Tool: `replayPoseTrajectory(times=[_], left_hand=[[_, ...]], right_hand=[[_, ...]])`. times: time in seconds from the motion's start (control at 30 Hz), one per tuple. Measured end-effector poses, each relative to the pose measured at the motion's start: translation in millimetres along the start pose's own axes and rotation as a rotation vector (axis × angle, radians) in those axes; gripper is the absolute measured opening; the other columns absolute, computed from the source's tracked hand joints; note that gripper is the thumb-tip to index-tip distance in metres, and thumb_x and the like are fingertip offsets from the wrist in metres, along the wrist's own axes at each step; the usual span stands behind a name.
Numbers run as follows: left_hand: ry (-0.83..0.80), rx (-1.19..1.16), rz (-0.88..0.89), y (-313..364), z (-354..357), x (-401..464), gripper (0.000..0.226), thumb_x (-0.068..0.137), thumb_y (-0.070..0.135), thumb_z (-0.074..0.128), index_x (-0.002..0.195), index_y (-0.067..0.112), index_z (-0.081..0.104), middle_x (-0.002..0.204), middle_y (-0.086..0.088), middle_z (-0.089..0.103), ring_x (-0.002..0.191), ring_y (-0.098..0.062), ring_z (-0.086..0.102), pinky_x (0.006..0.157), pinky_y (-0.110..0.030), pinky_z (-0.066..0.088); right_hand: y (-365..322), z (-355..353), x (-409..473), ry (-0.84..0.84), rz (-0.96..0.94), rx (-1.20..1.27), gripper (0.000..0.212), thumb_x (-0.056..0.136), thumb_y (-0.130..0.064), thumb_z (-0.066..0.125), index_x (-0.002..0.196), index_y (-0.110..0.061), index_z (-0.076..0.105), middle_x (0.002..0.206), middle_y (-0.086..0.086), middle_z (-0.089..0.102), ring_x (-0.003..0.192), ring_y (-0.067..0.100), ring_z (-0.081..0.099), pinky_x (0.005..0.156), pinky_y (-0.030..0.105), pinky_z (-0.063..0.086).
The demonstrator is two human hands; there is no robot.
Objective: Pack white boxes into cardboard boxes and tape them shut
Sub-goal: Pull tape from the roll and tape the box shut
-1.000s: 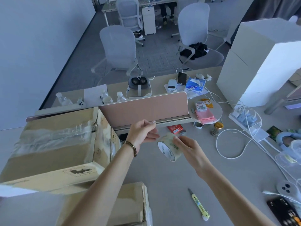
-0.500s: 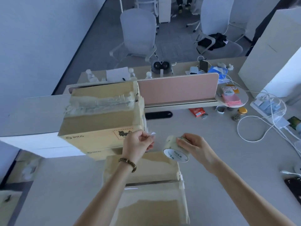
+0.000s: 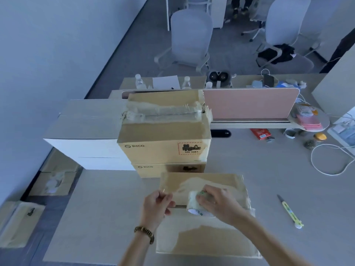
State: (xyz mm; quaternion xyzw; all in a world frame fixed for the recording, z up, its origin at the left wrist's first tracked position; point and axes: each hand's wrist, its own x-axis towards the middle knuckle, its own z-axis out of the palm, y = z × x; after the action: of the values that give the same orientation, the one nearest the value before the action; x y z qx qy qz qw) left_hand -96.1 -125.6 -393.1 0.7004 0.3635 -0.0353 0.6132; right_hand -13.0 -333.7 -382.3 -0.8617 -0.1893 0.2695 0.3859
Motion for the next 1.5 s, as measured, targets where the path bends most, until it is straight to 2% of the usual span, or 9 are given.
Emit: replayPoseTrajectory(times=[0.17, 0.4, 0.63, 0.9, 1.0, 1.17, 1.3, 1.4, 1.5], left_hand=[[0.015, 0.004, -0.028, -29, -17, 12, 0.027, 0.096, 0.018, 0.064, 0.073, 0.004, 0.057, 0.071, -0.006, 0.075, 0.047, -0.014, 0.056, 0.047, -0.021, 0.039], [0.035, -0.031, -0.072, -55, -33, 27, 0.028, 0.096, 0.021, 0.065, 0.071, 0.008, 0.058, 0.070, -0.003, 0.075, 0.051, -0.013, 0.060, 0.055, -0.025, 0.042], [0.054, -0.089, -0.097, -67, -46, 36, 0.026, 0.095, 0.018, 0.065, 0.072, 0.009, 0.059, 0.072, -0.006, 0.076, 0.050, -0.010, 0.058, 0.049, -0.020, 0.041], [0.083, -0.125, -0.112, -68, -67, 42, 0.023, 0.095, 0.017, 0.065, 0.076, 0.006, 0.062, 0.072, -0.007, 0.075, 0.051, -0.010, 0.058, 0.052, -0.022, 0.041], [0.106, -0.163, -0.123, -71, -78, 44, 0.022, 0.095, 0.017, 0.066, 0.076, 0.005, 0.064, 0.072, -0.009, 0.075, 0.051, -0.010, 0.058, 0.052, -0.022, 0.041], [0.088, -0.166, -0.139, -79, -70, 48, 0.024, 0.094, 0.018, 0.067, 0.075, 0.006, 0.063, 0.072, -0.009, 0.075, 0.050, -0.009, 0.058, 0.050, -0.021, 0.041], [0.100, -0.182, -0.153, -86, -72, 54, 0.024, 0.093, 0.021, 0.069, 0.074, 0.007, 0.064, 0.073, -0.008, 0.076, 0.054, -0.012, 0.061, 0.053, -0.023, 0.043], [0.099, -0.206, -0.164, -92, -70, 57, 0.024, 0.091, 0.024, 0.071, 0.074, 0.008, 0.065, 0.076, -0.009, 0.076, 0.059, -0.013, 0.064, 0.056, -0.024, 0.045], [0.096, -0.195, -0.186, -98, -66, 60, 0.024, 0.091, 0.025, 0.071, 0.075, 0.008, 0.066, 0.075, -0.007, 0.077, 0.059, -0.013, 0.064, 0.056, -0.024, 0.046]], right_hand=[[-2, 28, 13, -0.083, 0.057, -0.100, 0.031, 0.088, -0.059, 0.049, 0.071, -0.034, 0.043, 0.071, -0.007, 0.053, 0.084, 0.018, 0.047, 0.064, 0.026, 0.035], [-10, 56, 25, -0.036, 0.105, -0.064, 0.041, 0.084, -0.059, 0.062, 0.067, -0.025, 0.046, 0.063, -0.009, 0.051, 0.062, 0.005, 0.043, 0.055, 0.020, 0.032], [-8, 63, 29, -0.067, -0.012, 0.088, 0.064, 0.079, -0.073, 0.048, 0.072, -0.009, 0.045, 0.063, -0.012, 0.043, 0.058, 0.005, 0.039, 0.058, 0.026, 0.030], [-14, 53, 38, -0.092, -0.005, -0.047, 0.041, 0.091, -0.054, 0.062, 0.057, -0.036, 0.050, 0.052, -0.016, 0.046, 0.057, 0.002, 0.037, 0.054, 0.020, 0.028], [-25, 46, 35, -0.016, 0.007, -0.249, 0.050, 0.086, -0.060, 0.063, 0.054, -0.028, 0.041, 0.054, -0.011, 0.046, 0.075, 0.009, 0.045, 0.057, 0.021, 0.029], [-39, 49, 28, 0.015, -0.008, -0.467, 0.044, 0.088, -0.068, 0.052, 0.068, -0.031, 0.042, 0.069, -0.012, 0.052, 0.096, 0.019, 0.047, 0.079, 0.026, 0.035], [-47, 57, 29, 0.047, -0.083, -0.559, 0.040, 0.093, -0.067, 0.046, 0.080, -0.029, 0.047, 0.076, -0.009, 0.057, 0.088, 0.016, 0.050, 0.079, 0.021, 0.025], [-41, 64, 33, 0.049, -0.064, -0.566, 0.051, 0.091, -0.071, 0.044, 0.098, -0.026, 0.065, 0.083, -0.007, 0.067, 0.097, 0.020, 0.055, 0.078, 0.023, 0.028], [-34, 66, 37, 0.033, -0.049, -0.543, 0.057, 0.089, -0.075, 0.043, 0.105, -0.025, 0.066, 0.087, -0.006, 0.071, 0.102, 0.022, 0.054, 0.077, 0.026, 0.032]])
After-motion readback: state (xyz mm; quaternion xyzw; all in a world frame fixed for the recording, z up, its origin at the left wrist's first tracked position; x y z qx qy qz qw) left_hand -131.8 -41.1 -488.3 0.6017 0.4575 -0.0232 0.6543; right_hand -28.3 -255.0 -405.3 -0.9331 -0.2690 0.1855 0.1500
